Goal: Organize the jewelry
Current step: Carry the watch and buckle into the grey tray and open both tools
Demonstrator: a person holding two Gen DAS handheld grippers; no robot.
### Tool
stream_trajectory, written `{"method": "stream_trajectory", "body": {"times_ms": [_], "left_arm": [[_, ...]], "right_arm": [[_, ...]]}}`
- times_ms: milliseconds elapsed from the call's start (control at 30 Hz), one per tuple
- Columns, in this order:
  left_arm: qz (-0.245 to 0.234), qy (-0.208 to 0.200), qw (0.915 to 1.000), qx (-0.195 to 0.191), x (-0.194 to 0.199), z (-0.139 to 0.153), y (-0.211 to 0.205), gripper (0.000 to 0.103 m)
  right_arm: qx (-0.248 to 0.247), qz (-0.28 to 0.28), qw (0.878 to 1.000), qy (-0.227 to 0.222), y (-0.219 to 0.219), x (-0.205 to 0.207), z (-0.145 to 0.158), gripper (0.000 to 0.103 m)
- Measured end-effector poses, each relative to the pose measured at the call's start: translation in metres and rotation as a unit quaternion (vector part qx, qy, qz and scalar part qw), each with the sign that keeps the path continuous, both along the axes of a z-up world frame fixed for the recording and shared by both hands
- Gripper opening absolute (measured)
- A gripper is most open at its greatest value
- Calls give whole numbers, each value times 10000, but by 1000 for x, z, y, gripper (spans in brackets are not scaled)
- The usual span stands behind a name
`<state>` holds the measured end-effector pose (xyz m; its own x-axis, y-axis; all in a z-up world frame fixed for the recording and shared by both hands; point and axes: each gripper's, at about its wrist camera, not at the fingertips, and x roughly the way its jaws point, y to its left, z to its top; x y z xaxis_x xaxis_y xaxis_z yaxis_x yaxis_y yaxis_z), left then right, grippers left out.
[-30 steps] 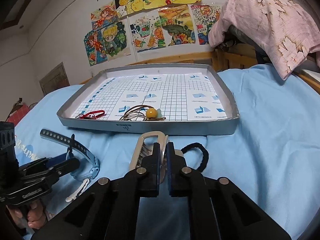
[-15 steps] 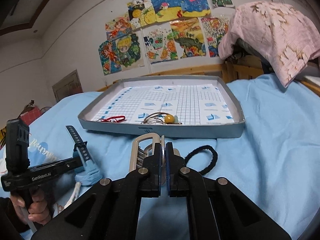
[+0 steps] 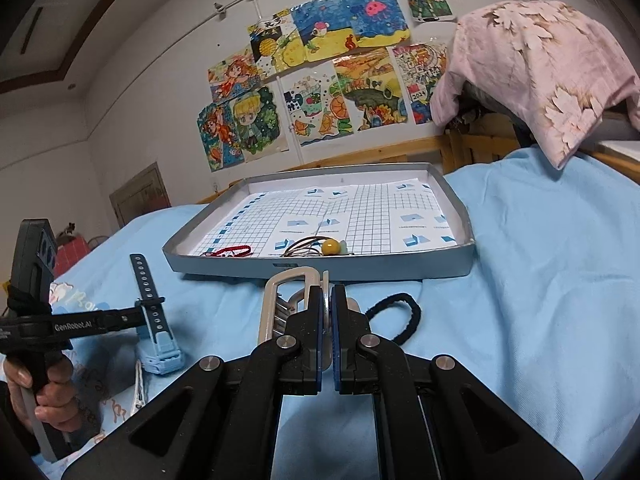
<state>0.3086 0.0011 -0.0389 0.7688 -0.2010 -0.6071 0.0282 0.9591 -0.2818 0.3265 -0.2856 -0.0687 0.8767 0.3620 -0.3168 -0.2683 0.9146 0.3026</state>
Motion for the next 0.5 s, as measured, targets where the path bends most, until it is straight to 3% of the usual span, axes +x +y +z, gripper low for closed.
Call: {"method": "stream_trajectory", "body": {"times_ms": [133,300,500], "left_arm": [[113,-110,9997,180,-1,25,9,7],[147,-123,9985,507,-3,36,11,8],[-70,77,9992,395,14,42,5,8]], "right_arm": [[-2,17,10000,-17,2,0,0,4],[-24,39,10000,-30,2,-2,0,4],[34,129,9997,214,1,9,6,4]]}}
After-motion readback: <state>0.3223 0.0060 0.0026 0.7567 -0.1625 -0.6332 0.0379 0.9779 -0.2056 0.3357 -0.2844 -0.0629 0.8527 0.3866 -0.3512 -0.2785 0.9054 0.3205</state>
